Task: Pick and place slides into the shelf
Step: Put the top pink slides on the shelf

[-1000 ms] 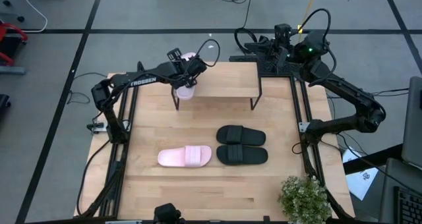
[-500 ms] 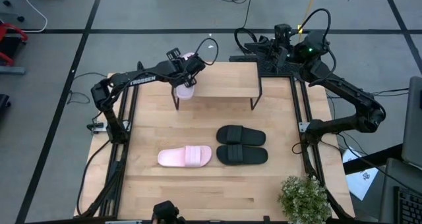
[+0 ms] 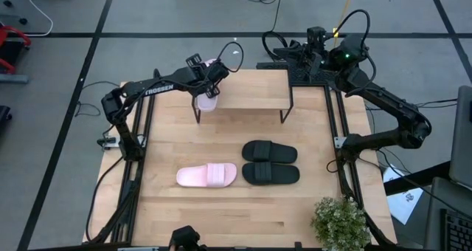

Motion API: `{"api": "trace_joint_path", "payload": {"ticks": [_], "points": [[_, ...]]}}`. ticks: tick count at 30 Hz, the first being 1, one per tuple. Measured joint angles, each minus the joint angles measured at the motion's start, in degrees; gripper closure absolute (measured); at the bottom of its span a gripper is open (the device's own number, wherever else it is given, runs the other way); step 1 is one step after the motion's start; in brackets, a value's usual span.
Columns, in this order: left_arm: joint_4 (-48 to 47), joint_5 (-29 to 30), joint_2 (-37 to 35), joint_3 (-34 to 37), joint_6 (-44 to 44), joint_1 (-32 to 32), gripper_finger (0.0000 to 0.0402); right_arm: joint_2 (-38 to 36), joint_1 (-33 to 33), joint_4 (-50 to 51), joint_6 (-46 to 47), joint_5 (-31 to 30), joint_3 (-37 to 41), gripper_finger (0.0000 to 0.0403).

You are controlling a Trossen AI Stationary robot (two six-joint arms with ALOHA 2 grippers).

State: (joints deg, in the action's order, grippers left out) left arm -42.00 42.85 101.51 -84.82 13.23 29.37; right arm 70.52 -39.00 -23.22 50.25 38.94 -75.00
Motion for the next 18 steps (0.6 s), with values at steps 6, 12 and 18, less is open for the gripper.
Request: {"api": "trace_joint_path", "payload": {"ticks": [6, 12, 18], "points": [[-0.26, -0.72, -1.45, 0.09, -0.15, -0.63, 0.0246, 0.13, 0.0, 0.6, 0.01, -0.09, 0.0, 0.038], [-1.21, -1.73, -3.96, 0.07, -0.82, -0.64, 0.0224, 0.17, 0.0, 1.7, 0.01, -0.11, 0.0, 0.038], [-3.86, -4.89, -8.79, 0.07, -3.16, -3.11, 0.0212, 0.17, 0.0, 1.7, 0.01, -0.12, 0.0, 0.038]]}}
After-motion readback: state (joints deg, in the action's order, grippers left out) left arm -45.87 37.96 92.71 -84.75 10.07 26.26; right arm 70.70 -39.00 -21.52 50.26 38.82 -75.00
